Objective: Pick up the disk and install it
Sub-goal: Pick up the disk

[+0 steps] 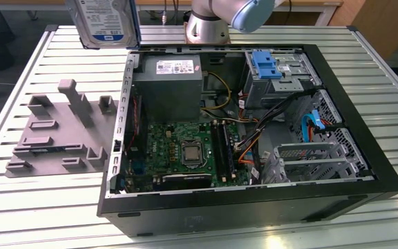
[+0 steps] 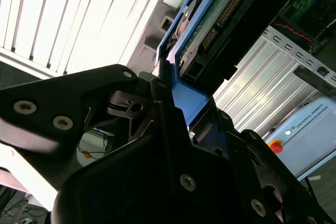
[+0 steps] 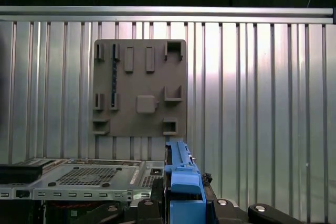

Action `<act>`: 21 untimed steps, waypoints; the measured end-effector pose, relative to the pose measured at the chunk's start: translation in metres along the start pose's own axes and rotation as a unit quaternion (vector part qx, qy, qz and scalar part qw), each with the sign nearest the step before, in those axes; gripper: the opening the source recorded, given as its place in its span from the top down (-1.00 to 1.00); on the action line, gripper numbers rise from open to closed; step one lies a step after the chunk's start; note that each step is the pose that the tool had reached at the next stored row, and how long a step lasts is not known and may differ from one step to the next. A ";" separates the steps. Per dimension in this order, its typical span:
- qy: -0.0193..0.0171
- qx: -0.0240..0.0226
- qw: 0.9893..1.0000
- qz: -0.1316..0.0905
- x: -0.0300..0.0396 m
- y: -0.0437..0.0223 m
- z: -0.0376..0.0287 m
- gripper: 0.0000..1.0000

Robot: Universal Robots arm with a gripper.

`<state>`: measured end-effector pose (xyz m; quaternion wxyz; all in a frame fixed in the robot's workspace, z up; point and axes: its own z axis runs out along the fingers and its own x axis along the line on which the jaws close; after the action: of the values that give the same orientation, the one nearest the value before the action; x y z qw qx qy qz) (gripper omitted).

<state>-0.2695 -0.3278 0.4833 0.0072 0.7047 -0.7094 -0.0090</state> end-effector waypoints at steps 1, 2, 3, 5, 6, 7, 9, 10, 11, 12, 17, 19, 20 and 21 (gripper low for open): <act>0.000 0.000 1.000 0.000 0.0000 -0.0006 0.0000 0.27; 0.000 0.000 1.000 0.000 0.0000 -0.0012 0.0000 0.27; 0.000 0.000 1.000 0.000 0.0000 -0.0020 -0.0001 0.27; 0.000 0.000 1.000 0.000 0.0000 -0.0039 -0.0001 0.27; 0.000 0.000 1.000 0.000 0.0000 -0.0048 -0.0001 0.27; 0.000 0.000 1.000 0.000 -0.0001 -0.0055 -0.0001 0.27; 0.000 0.000 1.000 0.000 -0.0001 -0.0070 -0.0002 0.27; 0.000 0.000 1.000 0.000 -0.0001 -0.0077 -0.0002 0.27; 0.000 0.000 1.000 0.000 -0.0001 -0.0085 -0.0002 0.27; 0.000 0.000 1.000 0.000 -0.0001 -0.0093 -0.0002 0.27; 0.000 0.000 1.000 0.000 -0.0001 -0.0129 -0.0003 0.27; 0.000 0.000 1.000 0.000 -0.0001 -0.0141 -0.0003 0.27; 0.000 0.000 1.000 0.000 -0.0001 -0.0147 -0.0003 0.27; 0.000 0.000 1.000 0.000 -0.0001 -0.0153 -0.0004 0.27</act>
<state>-0.2542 -0.3278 0.4834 0.0072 0.7047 -0.7094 -0.0090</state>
